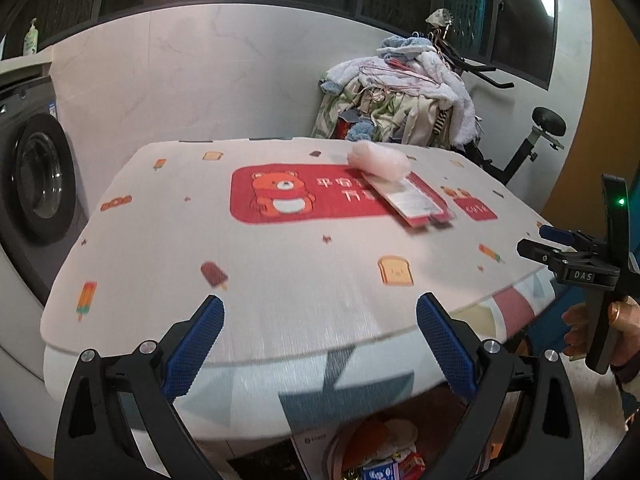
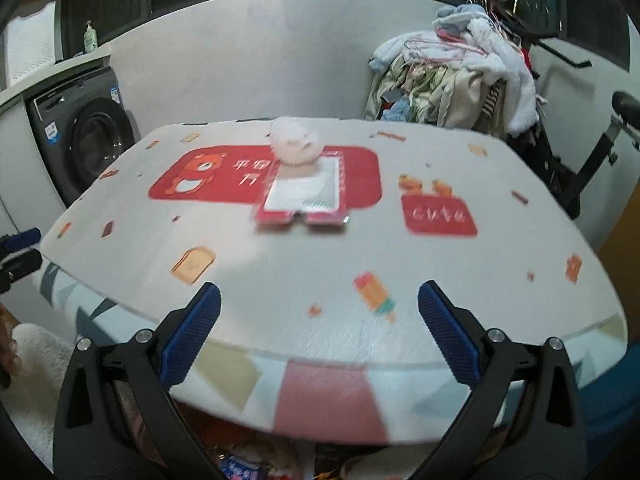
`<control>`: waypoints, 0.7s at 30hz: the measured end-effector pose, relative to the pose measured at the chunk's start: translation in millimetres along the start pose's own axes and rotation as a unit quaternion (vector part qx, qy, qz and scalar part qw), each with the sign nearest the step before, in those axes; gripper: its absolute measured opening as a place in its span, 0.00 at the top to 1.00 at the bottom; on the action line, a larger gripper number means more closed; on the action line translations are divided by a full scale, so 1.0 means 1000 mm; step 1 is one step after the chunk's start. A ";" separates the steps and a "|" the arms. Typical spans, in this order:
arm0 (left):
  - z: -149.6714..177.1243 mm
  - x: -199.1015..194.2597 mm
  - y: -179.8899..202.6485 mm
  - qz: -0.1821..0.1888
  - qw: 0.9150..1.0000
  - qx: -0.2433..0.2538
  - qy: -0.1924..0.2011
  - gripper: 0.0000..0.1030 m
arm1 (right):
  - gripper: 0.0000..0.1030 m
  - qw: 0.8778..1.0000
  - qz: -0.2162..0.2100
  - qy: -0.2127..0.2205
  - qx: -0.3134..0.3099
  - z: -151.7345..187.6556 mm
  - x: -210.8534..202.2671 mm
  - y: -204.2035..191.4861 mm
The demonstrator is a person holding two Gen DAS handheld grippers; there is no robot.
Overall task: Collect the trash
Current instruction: 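Move both tools back over the table toward the pink card package and foam sleeve, then grasp the pink card package with the right tool while the left tool grasps the white foam sleeve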
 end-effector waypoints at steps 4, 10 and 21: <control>-0.016 0.017 -0.001 0.007 1.000 -0.004 0.000 0.08 | 0.05 1.000 0.001 0.009 -0.024 -0.022 0.023 0.008; -0.041 0.051 0.005 0.025 1.000 0.001 -0.002 0.08 | 0.06 1.000 0.000 -0.002 -0.003 -0.042 0.075 0.028; -0.073 0.129 0.029 0.081 0.994 -0.059 -0.043 0.08 | 0.61 0.989 -0.057 -0.100 0.094 -0.032 0.187 0.042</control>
Point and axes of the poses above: each gripper's, at about its wrist camera, not at the fingertips, and x roughly the way its jaws point, y to its right, z to its underside, the point moved 9 cm from there along x, roughly the way its jaws point, and after that the axes turned 13 degrees about y, right-handed, at the moved point
